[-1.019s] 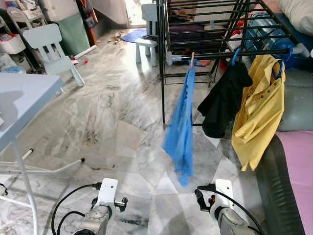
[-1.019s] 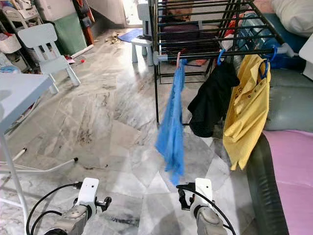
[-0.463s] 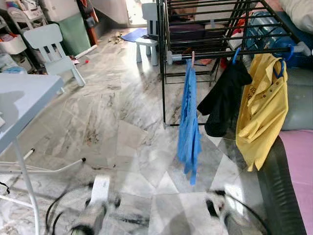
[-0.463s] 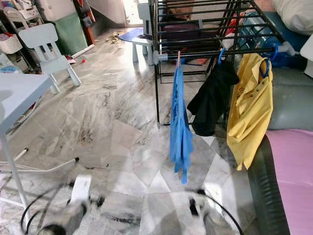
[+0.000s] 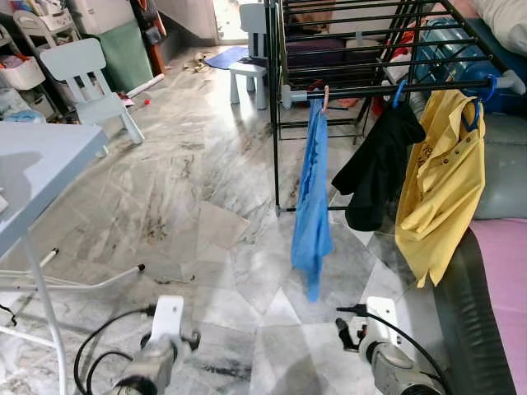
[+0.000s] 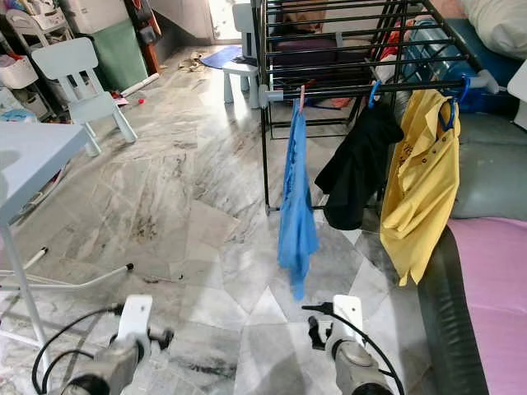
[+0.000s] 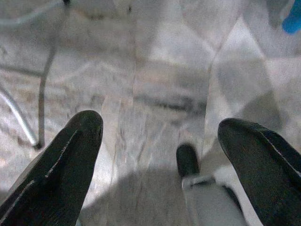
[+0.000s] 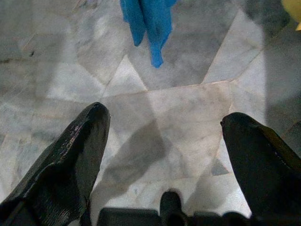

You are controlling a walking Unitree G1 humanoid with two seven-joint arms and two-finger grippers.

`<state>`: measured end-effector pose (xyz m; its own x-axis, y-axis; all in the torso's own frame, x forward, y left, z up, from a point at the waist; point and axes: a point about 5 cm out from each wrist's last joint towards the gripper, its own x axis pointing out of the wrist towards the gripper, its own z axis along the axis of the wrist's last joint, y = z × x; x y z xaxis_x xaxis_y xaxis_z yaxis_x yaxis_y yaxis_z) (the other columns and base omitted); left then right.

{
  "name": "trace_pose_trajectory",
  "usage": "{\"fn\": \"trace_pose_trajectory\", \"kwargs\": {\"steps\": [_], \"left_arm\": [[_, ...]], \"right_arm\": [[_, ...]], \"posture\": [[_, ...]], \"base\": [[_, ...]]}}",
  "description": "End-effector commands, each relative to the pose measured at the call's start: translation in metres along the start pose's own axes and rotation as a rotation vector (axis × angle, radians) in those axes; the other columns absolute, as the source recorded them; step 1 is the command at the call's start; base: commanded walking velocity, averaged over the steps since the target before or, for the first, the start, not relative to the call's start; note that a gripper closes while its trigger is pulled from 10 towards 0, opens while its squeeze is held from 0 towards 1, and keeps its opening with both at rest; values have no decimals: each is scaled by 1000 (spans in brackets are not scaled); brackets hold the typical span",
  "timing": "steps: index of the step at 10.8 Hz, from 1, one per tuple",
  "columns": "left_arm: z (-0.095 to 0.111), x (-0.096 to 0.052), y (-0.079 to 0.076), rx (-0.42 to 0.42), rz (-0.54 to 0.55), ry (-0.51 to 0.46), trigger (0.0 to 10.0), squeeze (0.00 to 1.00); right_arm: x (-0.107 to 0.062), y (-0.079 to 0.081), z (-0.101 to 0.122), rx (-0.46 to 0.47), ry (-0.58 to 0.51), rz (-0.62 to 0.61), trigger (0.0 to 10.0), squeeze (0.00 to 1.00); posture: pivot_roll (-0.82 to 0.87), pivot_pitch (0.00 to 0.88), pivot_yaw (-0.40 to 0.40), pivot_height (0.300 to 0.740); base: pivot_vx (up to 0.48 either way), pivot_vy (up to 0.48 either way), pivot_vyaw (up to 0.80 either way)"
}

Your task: Hang hanger

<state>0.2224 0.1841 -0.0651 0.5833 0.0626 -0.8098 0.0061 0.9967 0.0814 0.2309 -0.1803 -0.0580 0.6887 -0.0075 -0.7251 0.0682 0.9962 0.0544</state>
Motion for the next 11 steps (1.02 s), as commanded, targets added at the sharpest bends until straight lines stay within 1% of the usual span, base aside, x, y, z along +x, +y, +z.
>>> {"fn": "trace_pose_trajectory", "kwargs": {"steps": [1,2,3,4,5,7,8,9,10,11], "left_arm": [[-14,-2,9,13,27,54,10000,0],[-33,-4,9,27,17,118,10000,0],[-39,-5,8,25,15,139,10000,0],[-52,-8,10,35,27,174,10000,0],[-57,-9,11,34,26,186,10000,0],[-49,-7,11,43,24,172,10000,0],[-43,-6,8,47,10,156,10000,0],[-41,-5,6,38,0,148,10000,0],[-37,-4,4,48,-7,142,10000,0],[-38,-5,4,26,-15,148,10000,0]], "right_arm": [[-1,6,-10,-16,48,42,10000,0],[-4,5,-24,-40,92,55,10000,0],[-6,3,-29,-50,110,49,10000,0],[-9,-1,-39,-91,145,43,10000,0],[-10,-3,-45,-83,160,33,10000,0],[-11,-4,-46,-61,159,25,10000,0],[-10,-4,-45,-25,148,11,10000,0],[-10,-3,-43,-8,143,5,10000,0],[-9,-3,-41,10,138,-4,10000,0],[-9,-2,-40,19,139,-18,10000,0]], "posture": [[-91,0,87,740],[-71,0,72,740],[-66,0,69,740],[-54,0,62,740],[-51,0,64,740],[-58,0,75,740],[-65,0,84,740],[-69,0,87,740],[-72,0,91,740],[-77,0,93,740]], "base": [[0,0,0],[0,0,0],[0,0,0],[0,0,0],[0,0,0],[0,0,0],[0,0,0],[0,0,0],[0,0,0],[0,0,0]]}}
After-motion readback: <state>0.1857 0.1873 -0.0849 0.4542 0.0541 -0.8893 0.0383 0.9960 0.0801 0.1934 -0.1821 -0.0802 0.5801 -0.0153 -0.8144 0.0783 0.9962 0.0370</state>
